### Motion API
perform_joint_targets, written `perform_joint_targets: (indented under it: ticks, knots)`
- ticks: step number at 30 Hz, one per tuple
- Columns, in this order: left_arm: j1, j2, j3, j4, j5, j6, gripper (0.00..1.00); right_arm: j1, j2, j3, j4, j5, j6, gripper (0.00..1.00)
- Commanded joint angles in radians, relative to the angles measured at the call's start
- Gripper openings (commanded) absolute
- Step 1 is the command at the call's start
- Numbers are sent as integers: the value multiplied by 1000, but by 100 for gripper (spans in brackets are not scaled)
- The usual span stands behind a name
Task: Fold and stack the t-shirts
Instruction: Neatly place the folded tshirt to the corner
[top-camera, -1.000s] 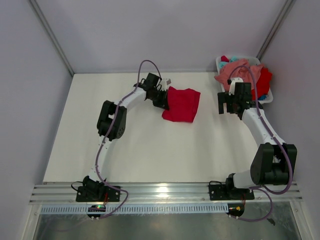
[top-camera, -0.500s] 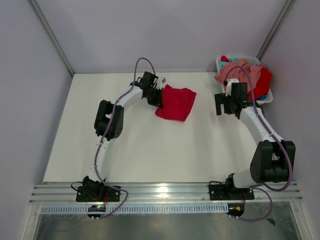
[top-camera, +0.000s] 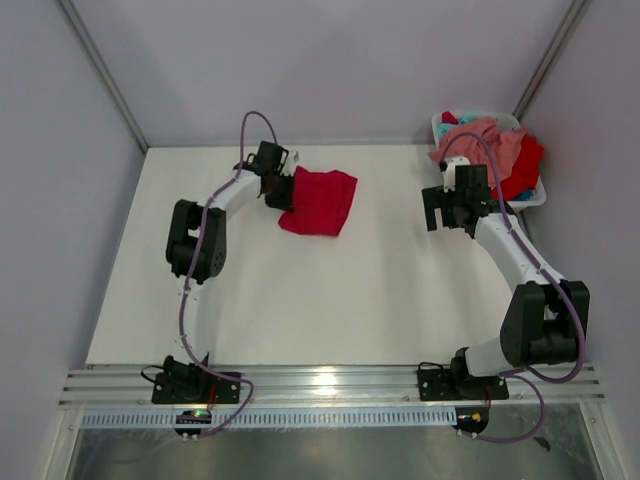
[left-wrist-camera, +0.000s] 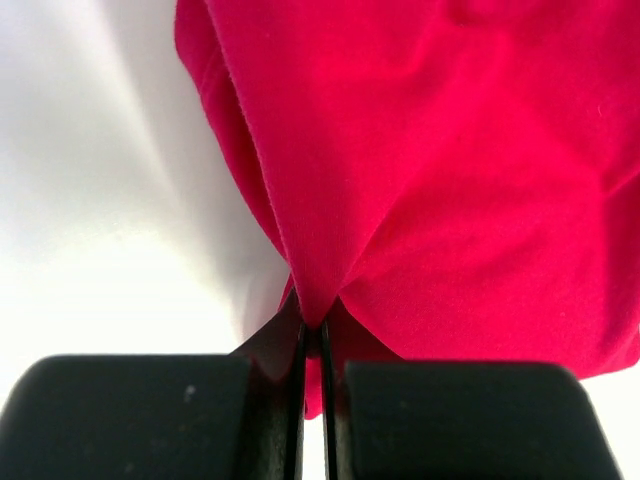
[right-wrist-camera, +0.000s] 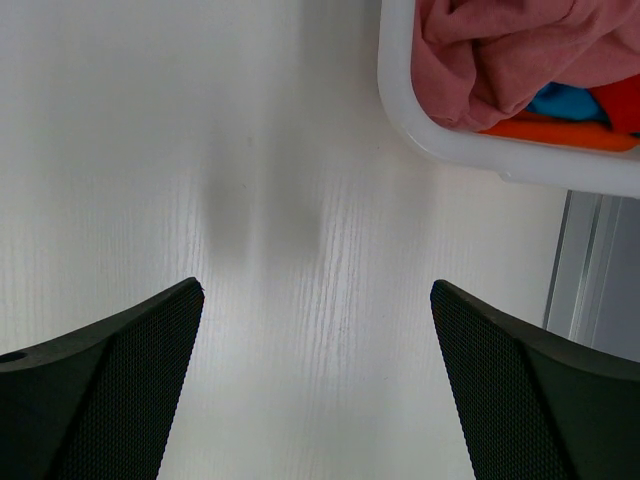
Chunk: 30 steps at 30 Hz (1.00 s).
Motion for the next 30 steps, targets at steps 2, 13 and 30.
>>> perform_joint_targets:
  ticks: [2,13,30]
  knots:
    - [72,-115,-52,40,-72,26,0,9,-5,50,10,17,-4,99]
    - [206,-217,-133,40,-147,119,0,18,-20,51,6,15,-6,99]
    - [385,-285,-149,6,-146,169,0,17,-77,68,-32,11,-27,100]
